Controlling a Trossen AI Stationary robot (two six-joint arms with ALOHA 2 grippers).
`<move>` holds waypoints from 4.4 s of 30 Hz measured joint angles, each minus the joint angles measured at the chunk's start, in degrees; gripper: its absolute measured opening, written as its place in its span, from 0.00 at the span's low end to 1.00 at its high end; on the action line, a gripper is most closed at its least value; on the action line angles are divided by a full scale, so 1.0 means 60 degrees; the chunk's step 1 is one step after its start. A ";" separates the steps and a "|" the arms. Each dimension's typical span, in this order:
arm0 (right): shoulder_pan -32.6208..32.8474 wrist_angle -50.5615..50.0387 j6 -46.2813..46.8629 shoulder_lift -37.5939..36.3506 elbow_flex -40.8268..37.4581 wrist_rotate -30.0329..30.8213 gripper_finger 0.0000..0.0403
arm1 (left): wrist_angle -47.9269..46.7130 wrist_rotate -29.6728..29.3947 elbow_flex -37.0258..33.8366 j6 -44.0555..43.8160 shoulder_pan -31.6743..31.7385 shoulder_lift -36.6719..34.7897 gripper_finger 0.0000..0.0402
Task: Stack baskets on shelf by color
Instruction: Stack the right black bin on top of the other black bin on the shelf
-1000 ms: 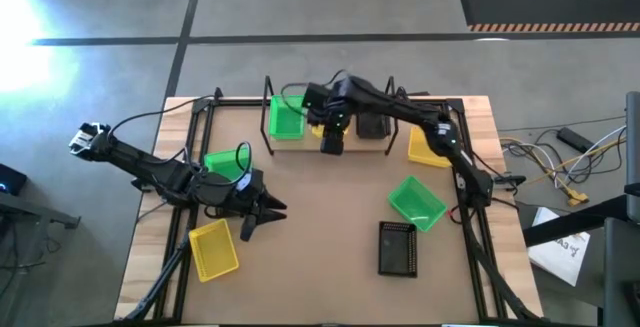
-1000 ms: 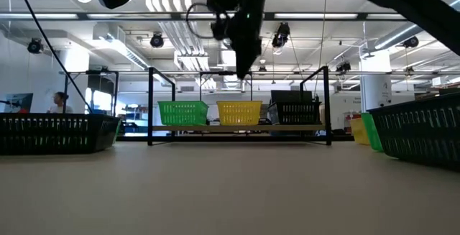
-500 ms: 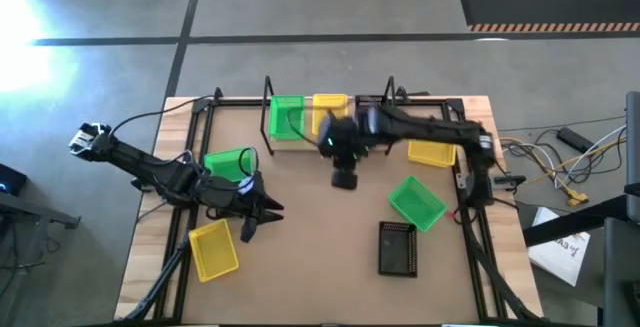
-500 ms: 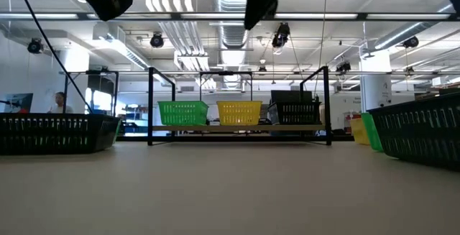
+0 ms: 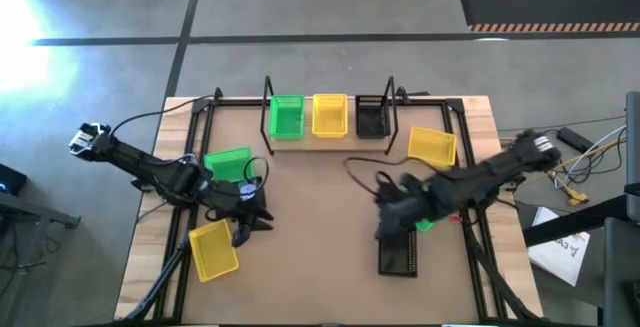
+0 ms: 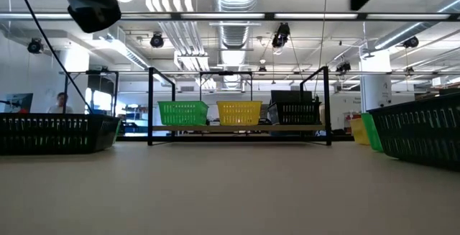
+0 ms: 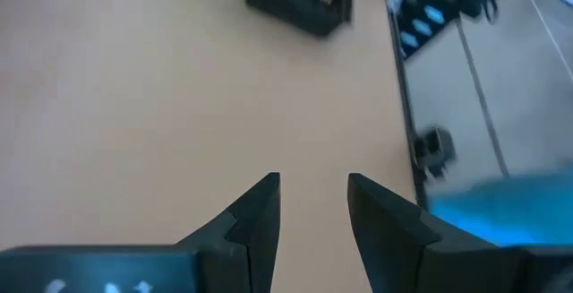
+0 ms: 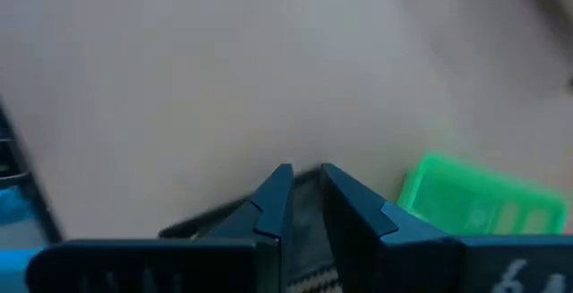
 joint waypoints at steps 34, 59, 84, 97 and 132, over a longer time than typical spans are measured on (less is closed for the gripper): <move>0.3909 0.3793 0.0709 -0.2394 -0.4144 -0.0234 0.27 | 0.1282 -0.2029 0.0801 -0.3411 -0.2532 0.2228 0.29; 0.4583 0.1103 0.0479 0.3918 0.0366 0.0972 0.28 | 0.7717 -0.2485 0.0874 -0.1560 0.0132 0.4877 0.29; 0.4131 0.1159 0.0385 0.4157 -0.0098 0.0669 0.04 | 0.7012 -0.0946 0.0805 0.0065 0.0175 0.4350 0.29; 0.2850 0.1051 -0.1960 0.3962 0.2377 -0.0722 0.02 | 0.3701 -0.0947 0.0608 0.0117 0.0160 0.2732 0.29; -0.7715 -0.3299 -1.2977 0.3763 0.5287 -0.0064 0.02 | 0.2605 -0.3222 -0.0080 -0.2052 -0.0517 0.1672 0.29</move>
